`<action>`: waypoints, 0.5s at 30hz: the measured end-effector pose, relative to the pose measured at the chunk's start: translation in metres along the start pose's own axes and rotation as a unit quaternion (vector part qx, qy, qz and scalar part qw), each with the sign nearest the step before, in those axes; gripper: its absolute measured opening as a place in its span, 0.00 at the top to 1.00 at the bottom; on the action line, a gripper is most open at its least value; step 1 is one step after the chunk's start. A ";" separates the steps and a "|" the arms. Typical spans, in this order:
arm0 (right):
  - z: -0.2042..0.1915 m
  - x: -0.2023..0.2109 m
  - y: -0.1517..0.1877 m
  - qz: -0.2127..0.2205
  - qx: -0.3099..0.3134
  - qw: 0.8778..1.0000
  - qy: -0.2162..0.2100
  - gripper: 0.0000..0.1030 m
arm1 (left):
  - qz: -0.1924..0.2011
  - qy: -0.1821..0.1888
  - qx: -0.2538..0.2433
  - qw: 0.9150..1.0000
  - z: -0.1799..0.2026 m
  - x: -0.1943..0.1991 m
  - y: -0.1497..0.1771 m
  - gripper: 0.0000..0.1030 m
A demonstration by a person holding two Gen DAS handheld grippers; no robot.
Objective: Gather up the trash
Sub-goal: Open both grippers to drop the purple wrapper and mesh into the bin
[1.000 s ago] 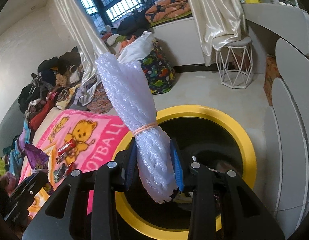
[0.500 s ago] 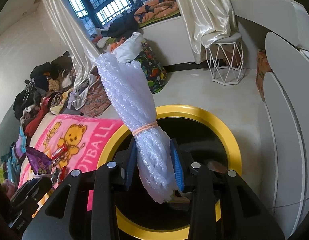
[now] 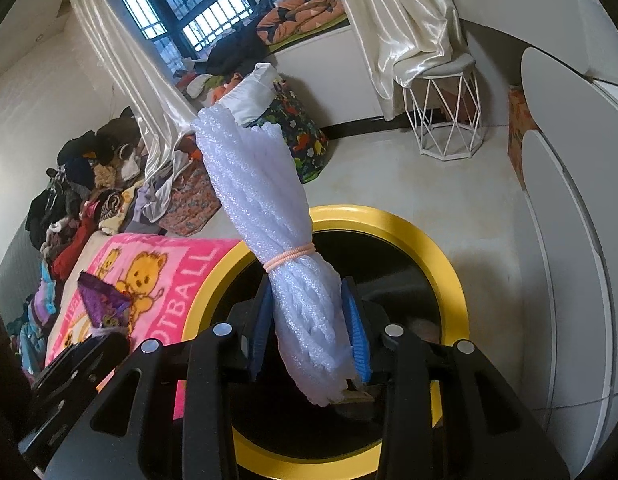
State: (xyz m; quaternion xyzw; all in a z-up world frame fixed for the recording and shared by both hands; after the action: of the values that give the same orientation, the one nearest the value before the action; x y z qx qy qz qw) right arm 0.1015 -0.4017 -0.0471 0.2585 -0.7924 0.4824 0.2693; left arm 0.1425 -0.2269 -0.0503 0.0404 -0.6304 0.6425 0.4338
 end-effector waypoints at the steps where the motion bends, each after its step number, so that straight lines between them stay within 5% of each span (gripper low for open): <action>1: 0.001 0.000 0.000 -0.001 -0.001 1.000 0.000 0.67 | -0.002 0.000 0.002 1.000 0.001 -0.003 -0.001 0.69; 15: 0.007 -0.004 0.003 -0.008 -0.015 1.000 -0.014 0.63 | -0.038 0.011 0.001 0.999 -0.002 -0.043 -0.010 0.68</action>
State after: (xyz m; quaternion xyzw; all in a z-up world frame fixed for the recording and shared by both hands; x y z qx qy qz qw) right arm 0.1007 -0.4065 -0.0545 0.2676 -0.8010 0.4649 0.2659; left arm 0.1768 -0.2487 -0.0685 0.0580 -0.6229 0.6268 0.4646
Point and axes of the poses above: each gripper's, at about its wrist camera, not at the fingertips, and x roughly against the way its jaws point, z to its right, y to its underside, the point moved 1 cm from there along -x, roughly the way its jaws point, and after that the axes turned 1 degree about y, right-handed, at the moved point
